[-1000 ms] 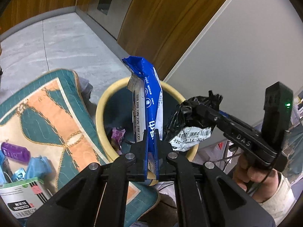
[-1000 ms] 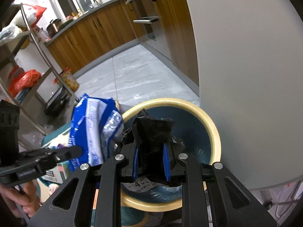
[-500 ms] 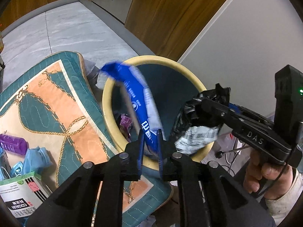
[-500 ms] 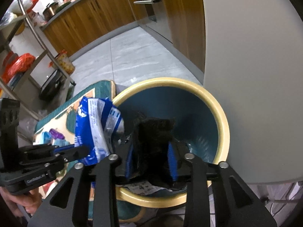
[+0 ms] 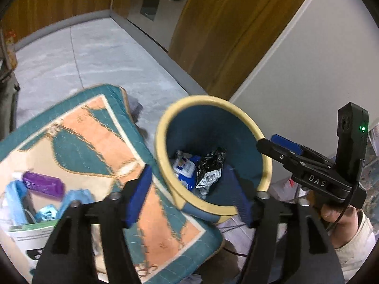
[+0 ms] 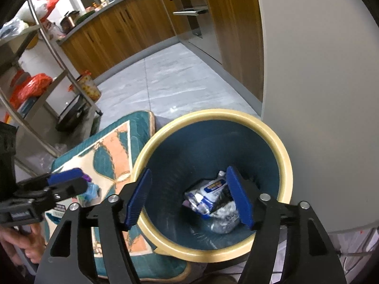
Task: Collect trash
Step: 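Grasp the white tissue with the left gripper while the right gripper reaches the COLTALIN box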
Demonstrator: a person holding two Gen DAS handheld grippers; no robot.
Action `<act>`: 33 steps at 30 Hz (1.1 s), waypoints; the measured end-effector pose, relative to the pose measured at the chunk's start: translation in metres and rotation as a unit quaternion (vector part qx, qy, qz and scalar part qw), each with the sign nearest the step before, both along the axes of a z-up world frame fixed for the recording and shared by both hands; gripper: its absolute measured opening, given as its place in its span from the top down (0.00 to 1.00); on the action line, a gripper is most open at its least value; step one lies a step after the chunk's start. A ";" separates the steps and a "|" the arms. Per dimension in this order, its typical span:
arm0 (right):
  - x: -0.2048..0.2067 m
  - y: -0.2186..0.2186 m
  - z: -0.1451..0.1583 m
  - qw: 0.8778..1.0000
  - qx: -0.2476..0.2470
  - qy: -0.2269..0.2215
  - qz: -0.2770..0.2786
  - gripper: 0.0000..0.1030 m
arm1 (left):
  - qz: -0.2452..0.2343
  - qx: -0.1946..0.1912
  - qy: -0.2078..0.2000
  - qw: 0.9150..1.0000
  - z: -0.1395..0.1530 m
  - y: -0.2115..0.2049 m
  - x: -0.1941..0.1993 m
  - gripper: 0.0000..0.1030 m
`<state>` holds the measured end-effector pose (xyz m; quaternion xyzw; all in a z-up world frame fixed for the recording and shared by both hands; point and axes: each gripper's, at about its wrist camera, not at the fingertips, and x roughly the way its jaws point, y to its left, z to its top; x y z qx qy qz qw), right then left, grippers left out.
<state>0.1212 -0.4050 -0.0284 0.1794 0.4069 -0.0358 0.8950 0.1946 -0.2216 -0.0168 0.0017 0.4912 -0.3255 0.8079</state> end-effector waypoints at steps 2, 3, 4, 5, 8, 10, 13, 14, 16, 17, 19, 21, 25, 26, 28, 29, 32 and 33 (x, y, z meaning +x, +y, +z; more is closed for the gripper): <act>0.000 0.001 0.002 1.000 0.002 -0.005 0.001 0.27 | 0.007 0.004 -0.013 1.000 0.006 0.008 -0.001 0.24; 0.000 0.001 0.003 1.000 0.004 -0.007 0.001 0.24 | 0.010 0.007 -0.020 1.000 0.006 0.012 0.001 0.22; -0.001 0.000 0.003 1.000 0.005 -0.008 0.000 0.21 | 0.015 0.012 -0.028 0.999 0.009 0.017 0.001 0.17; -0.001 0.000 0.004 1.000 0.007 -0.010 0.000 0.20 | 0.021 0.016 -0.038 0.999 0.012 0.025 0.001 0.15; 0.001 0.003 0.005 1.000 0.010 -0.014 0.002 0.19 | 0.036 0.022 -0.047 0.998 0.017 0.044 0.006 0.15; 0.004 0.008 0.006 1.000 0.009 -0.016 0.008 0.18 | 0.053 0.019 -0.048 0.997 0.020 0.061 0.008 0.14; 0.007 0.016 0.007 1.000 0.008 -0.017 0.018 0.18 | 0.081 0.016 -0.042 0.996 0.022 0.088 0.014 0.14; 0.008 0.019 0.007 1.000 0.008 -0.017 0.021 0.18 | 0.095 0.017 -0.038 0.995 0.020 0.101 0.017 0.14; 0.009 0.023 0.007 1.000 0.007 -0.017 0.025 0.18 | 0.117 0.013 -0.029 0.993 0.018 0.120 0.021 0.14; 0.010 0.026 0.008 0.999 0.009 -0.017 0.028 0.18 | 0.130 0.009 -0.025 0.991 0.018 0.132 0.022 0.14; 0.012 0.031 0.008 0.999 0.011 -0.018 0.034 0.18 | 0.147 0.003 -0.021 0.989 0.017 0.152 0.025 0.14; 0.015 0.039 0.008 0.999 0.013 -0.017 0.043 0.18 | 0.165 0.002 -0.021 0.986 0.017 0.173 0.025 0.14; 0.018 0.054 0.008 0.998 0.016 -0.015 0.063 0.18 | 0.200 -0.001 -0.013 0.980 0.012 0.209 0.024 0.14; 0.020 0.060 0.007 0.997 0.015 -0.014 0.070 0.18 | 0.212 -0.001 -0.010 0.977 0.010 0.221 0.024 0.14; 0.022 0.067 0.007 0.997 0.016 -0.012 0.078 0.18 | 0.230 -0.002 -0.004 0.973 0.006 0.238 0.022 0.14; 0.024 0.072 0.006 0.996 0.016 -0.011 0.083 0.18 | 0.239 -0.002 0.000 0.971 0.004 0.248 0.021 0.14; 0.028 0.085 0.006 0.995 0.022 -0.009 0.097 0.18 | 0.276 -0.001 0.018 0.961 -0.008 0.279 0.022 0.14; 0.029 0.089 0.007 0.995 0.024 -0.009 0.101 0.18 | 0.286 -0.001 0.025 0.958 -0.012 0.285 0.023 0.14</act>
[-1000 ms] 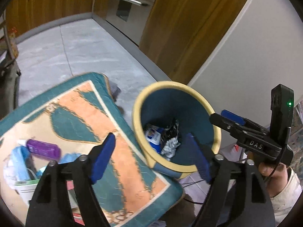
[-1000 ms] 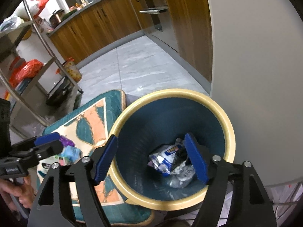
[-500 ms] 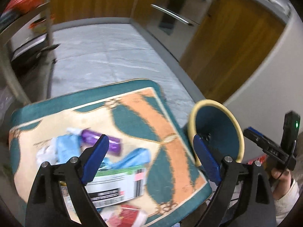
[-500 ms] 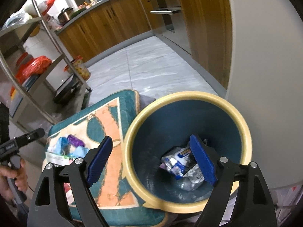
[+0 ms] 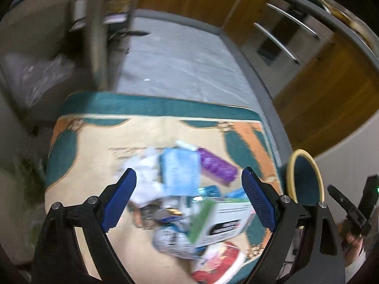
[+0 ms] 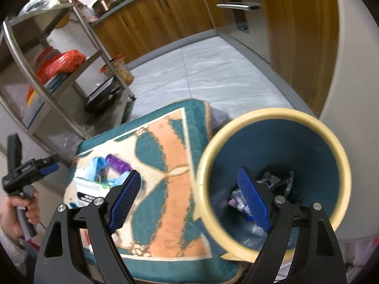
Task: Collect trash
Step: 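Grasp the white tissue with the left gripper while the right gripper reaches the COLTALIN box, then close the right gripper on the COLTALIN medicine box and lift it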
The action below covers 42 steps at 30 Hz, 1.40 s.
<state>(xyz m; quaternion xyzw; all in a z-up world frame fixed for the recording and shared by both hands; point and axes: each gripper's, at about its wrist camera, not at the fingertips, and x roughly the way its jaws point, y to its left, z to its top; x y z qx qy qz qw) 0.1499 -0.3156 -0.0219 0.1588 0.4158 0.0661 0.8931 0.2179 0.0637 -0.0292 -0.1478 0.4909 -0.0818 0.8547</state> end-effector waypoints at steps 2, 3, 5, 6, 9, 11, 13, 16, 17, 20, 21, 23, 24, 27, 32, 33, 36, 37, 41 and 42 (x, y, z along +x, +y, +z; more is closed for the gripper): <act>0.002 0.010 0.001 1.000 0.001 0.000 0.010 0.18 | 0.021 -0.001 0.016 1.000 -0.010 0.014 0.002 0.16; 0.004 0.014 0.001 1.000 0.001 0.000 0.015 0.18 | 0.031 -0.001 0.029 0.999 -0.018 0.021 0.004 0.17; 0.005 0.026 0.000 1.000 0.001 0.001 0.026 0.18 | 0.043 0.009 0.047 0.998 -0.030 0.028 0.007 0.21; 0.006 0.030 0.000 0.999 0.000 0.003 0.032 0.18 | 0.048 0.015 0.054 0.997 -0.036 0.033 0.006 0.22; 0.007 0.045 0.000 0.999 -0.005 0.005 0.048 0.18 | 0.059 0.012 0.079 0.995 -0.054 0.039 0.010 0.27; 0.008 0.051 0.000 0.998 -0.005 0.005 0.054 0.18 | 0.061 0.004 0.088 0.994 -0.064 0.042 0.012 0.31; 0.009 0.057 0.000 0.998 -0.006 0.006 0.060 0.18 | 0.063 0.009 0.098 0.993 -0.072 0.041 0.014 0.38; 0.010 0.064 -0.001 0.998 -0.008 0.009 0.067 0.18 | 0.059 0.018 0.104 0.993 -0.082 0.040 0.014 0.54; 0.010 0.065 -0.002 0.998 -0.008 0.009 0.069 0.18 | 0.058 0.019 0.104 0.993 -0.083 0.040 0.014 0.73; 0.010 0.070 -0.002 0.997 -0.009 0.010 0.077 0.18 | 0.058 0.022 0.101 0.993 -0.080 0.041 0.010 0.84; 0.010 0.072 -0.003 0.997 -0.010 0.010 0.080 0.18 | 0.059 0.025 0.096 0.993 -0.077 0.040 0.009 0.84; 0.009 0.079 -0.004 0.996 -0.013 0.010 0.092 0.18 | 0.067 0.032 0.082 0.994 -0.067 0.041 0.007 0.85; 0.009 0.082 -0.004 0.995 -0.014 0.009 0.097 0.18 | 0.075 0.031 0.073 0.994 -0.059 0.043 0.005 0.85; 0.008 0.098 -0.003 0.992 -0.027 0.004 0.125 0.18 | 0.096 0.022 0.057 0.993 -0.043 0.051 -0.002 0.85; 0.006 0.133 -0.004 0.981 -0.073 -0.006 0.179 0.18 | 0.116 0.002 0.020 0.993 -0.009 0.060 -0.018 0.85; 0.006 0.140 -0.004 0.978 -0.084 -0.008 0.189 0.18 | 0.117 -0.003 0.010 0.993 -0.001 0.061 -0.021 0.85; 0.004 0.164 -0.008 0.967 -0.123 -0.015 0.224 0.18 | 0.113 -0.024 -0.008 0.993 0.017 0.064 -0.030 0.85; 0.003 0.172 -0.010 0.961 -0.138 -0.018 0.237 0.17 | 0.111 -0.029 -0.011 0.993 0.021 0.064 -0.033 0.85; 0.000 0.215 -0.018 0.930 -0.202 -0.032 0.305 0.16 | 0.107 -0.045 -0.018 0.993 0.030 0.063 -0.040 0.85; 0.000 0.224 -0.020 0.923 -0.215 -0.035 0.318 0.16 | 0.107 -0.044 -0.020 0.993 0.031 0.063 -0.041 0.85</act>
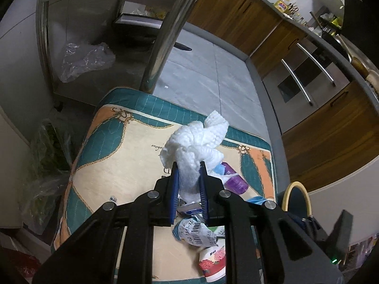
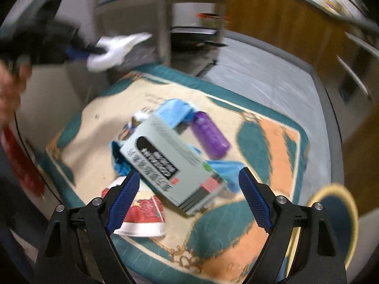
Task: Collect trash
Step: 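Close the right gripper on the COLTALIN medicine box and lift it, then carry the tissue and box over the bin and open both grippers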
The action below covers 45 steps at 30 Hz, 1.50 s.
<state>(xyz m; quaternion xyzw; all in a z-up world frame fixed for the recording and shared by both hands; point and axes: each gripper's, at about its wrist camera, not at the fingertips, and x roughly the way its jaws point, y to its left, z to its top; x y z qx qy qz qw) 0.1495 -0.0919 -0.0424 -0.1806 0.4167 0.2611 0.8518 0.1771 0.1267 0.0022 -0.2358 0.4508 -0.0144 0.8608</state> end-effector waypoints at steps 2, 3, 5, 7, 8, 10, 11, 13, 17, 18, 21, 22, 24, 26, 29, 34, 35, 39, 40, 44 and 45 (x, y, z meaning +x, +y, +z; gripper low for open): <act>-0.001 0.016 -0.006 0.999 -0.030 -0.009 0.028 0.15 | 0.002 0.002 -0.004 1.000 0.002 0.001 0.000 0.85; -0.001 0.023 -0.009 0.998 -0.044 -0.013 0.040 0.15 | 0.004 -0.001 -0.005 1.000 0.002 0.003 -0.001 0.85; 0.000 0.037 -0.015 0.995 -0.072 -0.022 0.066 0.14 | 0.009 -0.006 -0.003 1.000 0.001 0.006 -0.001 0.85; 0.003 0.047 -0.020 0.992 -0.093 -0.028 0.080 0.14 | 0.010 -0.008 -0.002 1.000 0.000 0.008 0.000 0.85; 0.003 0.052 -0.025 0.989 -0.109 -0.032 0.091 0.14 | 0.010 -0.008 -0.002 1.000 0.000 0.008 0.000 0.85; 0.004 0.059 -0.033 0.984 -0.140 -0.039 0.107 0.14 | 0.009 -0.009 0.000 1.000 -0.001 0.009 0.001 0.85; 0.006 0.062 -0.038 0.980 -0.156 -0.043 0.115 0.14 | 0.008 -0.009 0.001 1.000 -0.002 0.009 0.001 0.85; 0.008 0.065 -0.045 0.976 -0.175 -0.046 0.125 0.14 | 0.006 -0.010 0.002 1.000 -0.002 0.008 0.002 0.85; 0.011 0.072 -0.056 0.970 -0.193 -0.048 0.141 0.14 | 0.002 -0.009 0.003 1.000 -0.004 0.005 0.004 0.85; 0.012 0.072 -0.057 0.970 -0.193 -0.047 0.143 0.14 | 0.000 -0.008 0.004 1.000 -0.004 0.005 0.004 0.85; 0.017 0.072 -0.058 0.972 -0.178 -0.038 0.146 0.24 | -0.001 -0.007 0.003 1.000 -0.005 0.003 0.006 0.85; 0.017 0.072 -0.058 0.973 -0.175 -0.035 0.147 0.24 | -0.001 -0.006 0.003 1.000 -0.005 0.003 0.007 0.85; 0.016 0.070 -0.057 0.973 -0.168 -0.035 0.152 0.25 | -0.001 -0.008 0.003 1.000 -0.005 0.003 0.007 0.85; 0.015 0.068 -0.054 0.974 -0.163 -0.040 0.153 0.25 | 0.000 -0.009 0.002 1.000 -0.004 0.001 0.007 0.85; 0.012 0.063 -0.045 0.976 -0.153 -0.049 0.148 0.25 | -0.001 -0.009 -0.005 1.000 0.000 -0.002 0.008 0.85; 0.006 0.044 -0.018 0.984 -0.116 -0.064 0.123 0.25 | -0.008 -0.003 -0.025 1.000 0.010 -0.011 0.008 0.85; 0.005 0.038 -0.011 0.986 -0.104 -0.066 0.114 0.25 | -0.010 -0.004 -0.030 0.999 0.013 -0.014 0.008 0.85; 0.001 0.014 0.017 0.994 -0.040 -0.065 0.084 0.25 | -0.025 -0.016 -0.042 0.999 0.018 -0.025 0.010 0.85; -0.001 0.004 0.026 0.995 -0.015 -0.063 0.073 0.25 | -0.029 -0.017 -0.044 0.998 0.019 -0.028 0.011 0.85; -0.004 -0.027 0.052 0.996 0.061 -0.055 0.036 0.25 | -0.052 -0.019 -0.052 0.997 0.023 -0.046 0.012 0.85; -0.005 -0.037 0.057 0.995 0.080 -0.053 0.022 0.25 | -0.061 -0.021 -0.055 0.996 0.025 -0.053 0.013 0.85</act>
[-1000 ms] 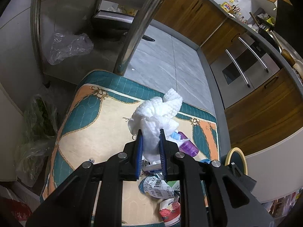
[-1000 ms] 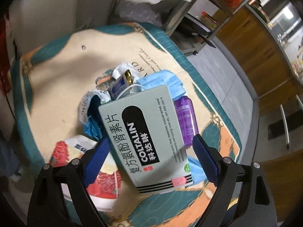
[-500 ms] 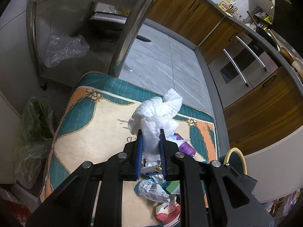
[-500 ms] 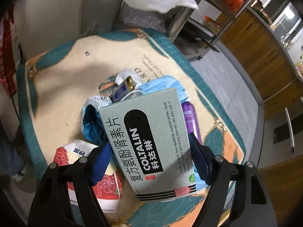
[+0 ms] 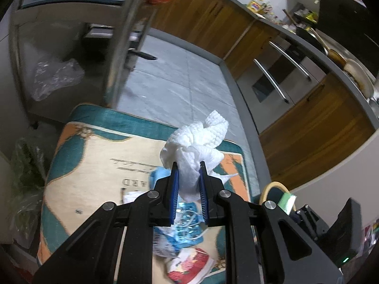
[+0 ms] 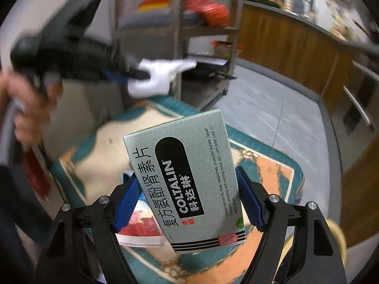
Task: Collect trash
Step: 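Carry the tissue and box over the bin and open both grippers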
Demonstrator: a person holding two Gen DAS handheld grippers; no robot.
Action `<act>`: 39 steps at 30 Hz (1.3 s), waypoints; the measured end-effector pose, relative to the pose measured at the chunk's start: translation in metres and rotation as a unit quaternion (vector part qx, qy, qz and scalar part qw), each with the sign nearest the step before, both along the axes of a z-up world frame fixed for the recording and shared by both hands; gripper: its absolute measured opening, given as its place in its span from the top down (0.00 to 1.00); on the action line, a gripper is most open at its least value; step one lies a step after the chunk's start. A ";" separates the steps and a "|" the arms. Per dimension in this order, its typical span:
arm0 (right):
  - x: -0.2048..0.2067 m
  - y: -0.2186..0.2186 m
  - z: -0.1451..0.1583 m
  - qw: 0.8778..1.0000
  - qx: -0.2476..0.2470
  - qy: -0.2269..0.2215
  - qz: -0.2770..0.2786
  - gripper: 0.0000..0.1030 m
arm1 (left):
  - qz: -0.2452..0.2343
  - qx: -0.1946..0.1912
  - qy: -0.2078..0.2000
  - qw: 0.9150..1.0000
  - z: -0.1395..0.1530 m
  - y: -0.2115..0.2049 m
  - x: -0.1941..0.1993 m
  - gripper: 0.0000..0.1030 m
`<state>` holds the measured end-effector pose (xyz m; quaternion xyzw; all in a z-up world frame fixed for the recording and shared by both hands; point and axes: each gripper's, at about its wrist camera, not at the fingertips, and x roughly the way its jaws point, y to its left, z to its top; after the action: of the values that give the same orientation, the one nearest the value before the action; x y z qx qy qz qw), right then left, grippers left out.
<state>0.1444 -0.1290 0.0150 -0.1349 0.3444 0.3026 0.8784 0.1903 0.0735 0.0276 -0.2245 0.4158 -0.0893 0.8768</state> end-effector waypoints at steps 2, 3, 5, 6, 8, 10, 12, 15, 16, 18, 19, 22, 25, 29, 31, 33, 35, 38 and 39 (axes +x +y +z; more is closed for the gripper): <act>-0.003 -0.016 0.008 0.999 0.029 0.004 -0.021 0.25 | -0.016 -0.003 -0.006 1.000 0.003 -0.013 0.001 0.85; -0.005 -0.025 0.012 0.999 0.042 0.005 -0.034 0.25 | -0.025 -0.006 -0.011 1.000 0.005 -0.019 0.001 0.85; -0.009 -0.042 0.017 0.997 0.056 0.000 -0.059 0.25 | -0.049 -0.012 -0.019 0.999 0.008 -0.033 0.002 0.85; -0.013 -0.049 0.018 0.996 0.060 -0.002 -0.069 0.25 | -0.062 -0.009 -0.023 0.998 0.009 -0.043 0.002 0.85; -0.019 -0.066 0.020 0.993 0.072 0.000 -0.092 0.25 | -0.086 -0.004 -0.027 0.996 0.010 -0.062 0.003 0.85; -0.022 -0.078 0.019 0.991 0.076 0.002 -0.110 0.25 | -0.110 0.003 -0.027 0.994 0.008 -0.081 0.003 0.85; -0.026 -0.097 0.016 0.987 0.082 0.004 -0.138 0.25 | -0.129 0.012 -0.025 0.991 0.004 -0.098 0.003 0.85; -0.027 -0.121 0.013 0.980 0.098 0.010 -0.172 0.25 | -0.162 0.028 -0.025 0.986 -0.004 -0.129 0.001 0.85; -0.027 -0.130 0.012 0.977 0.106 0.014 -0.185 0.25 | -0.175 0.033 -0.026 0.984 -0.006 -0.139 0.000 0.85; -0.028 -0.147 0.010 0.971 0.117 0.019 -0.208 0.25 | -0.201 0.044 -0.028 0.978 -0.010 -0.162 -0.003 0.85; -0.028 -0.156 0.010 0.967 0.124 0.022 -0.220 0.25 | -0.212 0.046 -0.029 0.976 -0.011 -0.172 -0.005 0.85; -0.031 -0.194 0.004 0.950 0.155 0.032 -0.268 0.25 | -0.246 0.052 -0.032 0.967 -0.015 -0.202 -0.010 0.85; -0.037 -0.227 -0.001 0.932 0.187 0.044 -0.307 0.25 | -0.275 0.060 -0.033 0.959 -0.017 -0.229 -0.016 0.84; -0.039 -0.262 -0.011 0.909 0.222 0.059 -0.347 0.25 | -0.305 0.067 -0.032 0.950 -0.022 -0.263 -0.019 0.84; -0.040 -0.276 -0.016 0.899 0.232 0.066 -0.364 0.25 | -0.314 0.072 -0.030 0.946 -0.025 -0.276 -0.020 0.84; -0.041 -0.284 -0.020 0.892 0.239 0.072 -0.377 0.25 | -0.324 0.079 -0.023 0.943 -0.031 -0.290 -0.020 0.84; -0.041 -0.290 -0.024 0.886 0.242 0.076 -0.387 0.25 | -0.331 0.086 -0.016 0.939 -0.039 -0.303 -0.020 0.84; -0.040 -0.295 -0.028 0.880 0.245 0.080 -0.398 0.25 | -0.343 0.103 -0.001 0.934 -0.055 -0.321 -0.021 0.84; -0.039 -0.295 -0.029 0.880 0.244 0.082 -0.399 0.25 | -0.346 0.107 0.003 0.932 -0.058 -0.325 -0.021 0.84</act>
<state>0.1054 -0.4237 -0.0139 0.2583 0.3548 0.0108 0.8985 0.1692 -0.2516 -0.0304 0.0285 0.4775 -0.3411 0.8092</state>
